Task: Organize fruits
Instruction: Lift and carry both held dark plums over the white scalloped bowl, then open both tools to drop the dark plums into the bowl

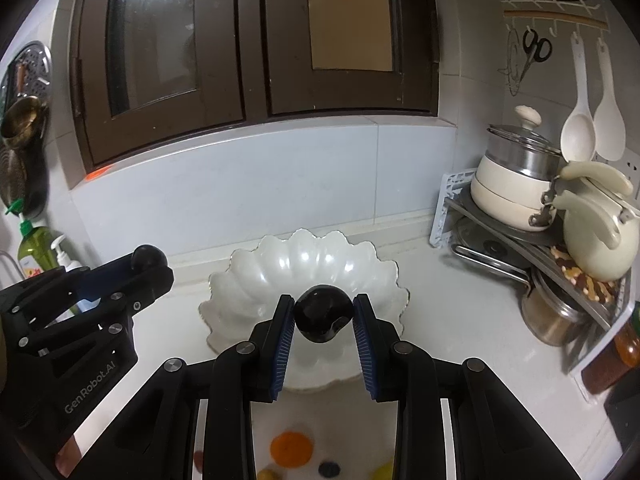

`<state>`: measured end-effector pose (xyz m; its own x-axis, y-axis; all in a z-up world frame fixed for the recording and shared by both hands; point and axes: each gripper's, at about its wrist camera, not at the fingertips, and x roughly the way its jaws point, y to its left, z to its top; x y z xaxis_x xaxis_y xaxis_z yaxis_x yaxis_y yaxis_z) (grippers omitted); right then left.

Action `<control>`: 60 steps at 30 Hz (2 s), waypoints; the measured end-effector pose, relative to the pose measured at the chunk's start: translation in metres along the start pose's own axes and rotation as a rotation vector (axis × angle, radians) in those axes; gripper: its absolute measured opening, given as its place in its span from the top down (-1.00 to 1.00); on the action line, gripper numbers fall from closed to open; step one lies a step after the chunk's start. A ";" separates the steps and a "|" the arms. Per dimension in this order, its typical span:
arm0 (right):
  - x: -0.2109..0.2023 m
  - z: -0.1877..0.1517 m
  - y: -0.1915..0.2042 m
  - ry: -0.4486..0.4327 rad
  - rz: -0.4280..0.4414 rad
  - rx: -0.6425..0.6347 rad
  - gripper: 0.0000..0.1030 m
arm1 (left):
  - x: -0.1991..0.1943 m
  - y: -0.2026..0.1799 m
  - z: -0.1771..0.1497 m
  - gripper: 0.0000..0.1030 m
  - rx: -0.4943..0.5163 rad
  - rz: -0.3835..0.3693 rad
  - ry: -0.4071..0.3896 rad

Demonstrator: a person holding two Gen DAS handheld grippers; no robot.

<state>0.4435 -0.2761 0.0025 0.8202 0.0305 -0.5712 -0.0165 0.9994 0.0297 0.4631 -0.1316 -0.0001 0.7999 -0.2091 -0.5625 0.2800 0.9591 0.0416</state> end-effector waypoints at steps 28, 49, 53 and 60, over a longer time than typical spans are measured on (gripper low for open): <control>0.149 0.054 -0.025 0.299 0.047 -0.011 0.39 | 0.140 0.002 0.052 0.46 0.024 0.013 0.271; 0.254 0.033 -0.035 0.536 -0.011 -0.040 0.39 | 0.236 0.008 0.025 0.46 0.033 0.026 0.476; 0.263 0.028 -0.037 0.558 -0.008 -0.037 0.39 | 0.245 0.009 0.019 0.46 0.020 0.015 0.510; 0.270 0.023 -0.038 0.579 -0.007 -0.042 0.37 | 0.254 0.005 0.015 0.23 0.015 0.013 0.536</control>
<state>0.6786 -0.3059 -0.1334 0.3745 0.0149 -0.9271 -0.0441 0.9990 -0.0017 0.6754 -0.1825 -0.1306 0.4209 -0.0671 -0.9046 0.2827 0.9573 0.0605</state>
